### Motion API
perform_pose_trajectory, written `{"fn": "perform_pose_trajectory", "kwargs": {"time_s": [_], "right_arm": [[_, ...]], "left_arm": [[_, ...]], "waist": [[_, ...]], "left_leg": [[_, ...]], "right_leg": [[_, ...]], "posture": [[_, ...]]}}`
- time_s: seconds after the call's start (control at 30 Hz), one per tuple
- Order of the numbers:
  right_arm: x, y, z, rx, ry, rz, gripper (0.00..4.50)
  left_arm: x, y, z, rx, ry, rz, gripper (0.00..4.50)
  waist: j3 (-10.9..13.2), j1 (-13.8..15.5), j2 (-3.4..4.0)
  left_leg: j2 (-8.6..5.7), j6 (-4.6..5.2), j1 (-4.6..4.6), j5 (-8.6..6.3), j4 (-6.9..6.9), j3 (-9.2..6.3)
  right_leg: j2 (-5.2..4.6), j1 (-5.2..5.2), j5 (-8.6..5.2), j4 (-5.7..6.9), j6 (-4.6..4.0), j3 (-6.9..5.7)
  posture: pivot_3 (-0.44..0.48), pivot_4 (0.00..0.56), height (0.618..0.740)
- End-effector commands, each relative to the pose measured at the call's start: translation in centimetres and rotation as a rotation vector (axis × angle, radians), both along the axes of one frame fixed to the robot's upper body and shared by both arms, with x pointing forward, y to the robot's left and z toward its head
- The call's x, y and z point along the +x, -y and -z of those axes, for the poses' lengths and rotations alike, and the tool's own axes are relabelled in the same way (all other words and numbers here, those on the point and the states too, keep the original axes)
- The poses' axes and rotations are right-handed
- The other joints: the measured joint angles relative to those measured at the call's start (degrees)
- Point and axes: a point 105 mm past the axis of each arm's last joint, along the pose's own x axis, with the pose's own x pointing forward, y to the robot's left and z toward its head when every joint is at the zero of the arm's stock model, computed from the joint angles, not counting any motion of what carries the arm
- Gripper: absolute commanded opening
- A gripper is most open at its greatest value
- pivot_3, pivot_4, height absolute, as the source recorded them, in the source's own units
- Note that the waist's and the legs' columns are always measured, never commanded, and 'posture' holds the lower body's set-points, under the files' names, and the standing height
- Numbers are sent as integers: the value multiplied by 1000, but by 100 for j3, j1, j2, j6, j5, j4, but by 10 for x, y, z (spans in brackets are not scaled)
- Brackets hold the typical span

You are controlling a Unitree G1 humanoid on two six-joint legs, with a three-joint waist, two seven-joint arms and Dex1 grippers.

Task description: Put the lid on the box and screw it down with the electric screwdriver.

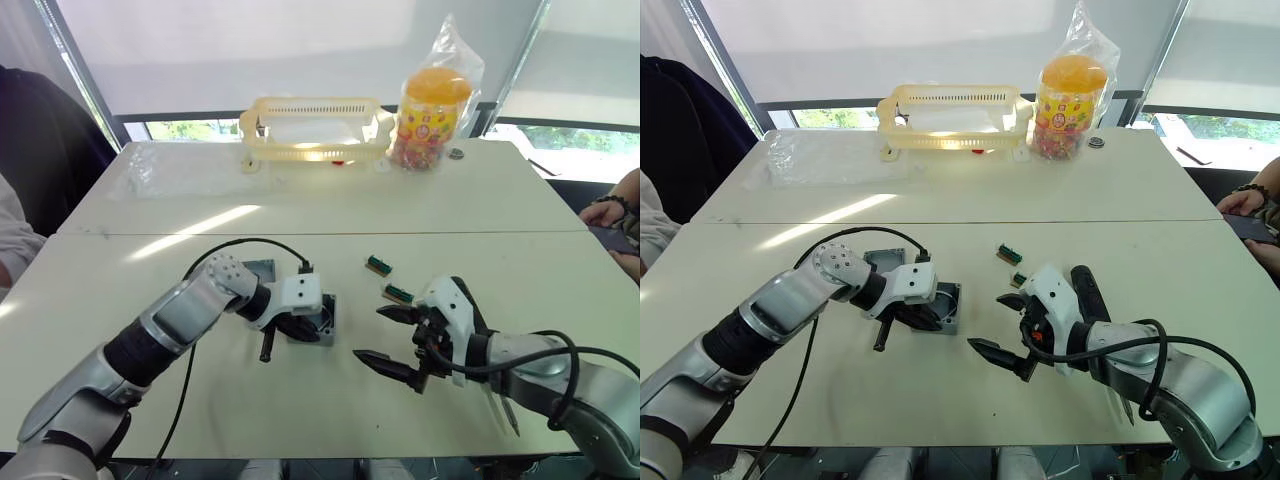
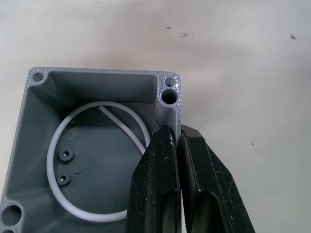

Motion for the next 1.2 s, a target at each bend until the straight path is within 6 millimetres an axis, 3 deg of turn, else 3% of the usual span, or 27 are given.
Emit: {"fn": "perform_pose_trajectory", "kwargs": {"time_s": [0.03,0.17,0.43,0.77,0.87,1.0,1.2], "right_arm": [[-9,-2,-11,3,34,-41,4500],[-17,0,-9,-14,12,-67,4500],[-25,1,-7,-27,8,-46,4500],[-31,0,-3,-16,6,-2,4500],[-31,-1,-3,-16,5,1,4500],[-30,0,-5,-19,5,-8,4500],[-24,6,-12,-10,-5,-34,4500]], "left_arm": [[2,5,-9,6,65,135,39],[3,13,-13,24,131,332,39],[3,18,-2,122,179,640,39],[7,19,3,137,191,705,39],[6,18,1,139,172,698,962],[12,10,-17,144,188,628,2899],[27,-10,-96,21,294,344,2899]], "waist": [[0,8,0],[1,12,0],[1,-8,0],[0,-9,1],[0,-14,1],[1,-39,1],[3,-34,1]], "left_leg": [[0,0,0,0,1,0],[-2,0,-6,0,8,-1],[1,11,-8,-6,19,0],[0,17,-8,-10,32,-2],[0,18,-8,-10,33,-2],[2,23,-7,-13,33,-4],[3,24,-9,-14,36,-4]], "right_leg": [[0,0,0,1,0,0],[-2,0,0,0,0,-2],[3,-1,0,5,1,-1],[2,4,2,6,5,-1],[2,6,2,6,7,-1],[6,5,2,8,7,-1],[7,4,2,9,8,-2]], "posture": [[0,150,740],[0,150,740],[0,150,740],[0,150,740],[0,150,740],[0,150,740],[0,150,740]]}}
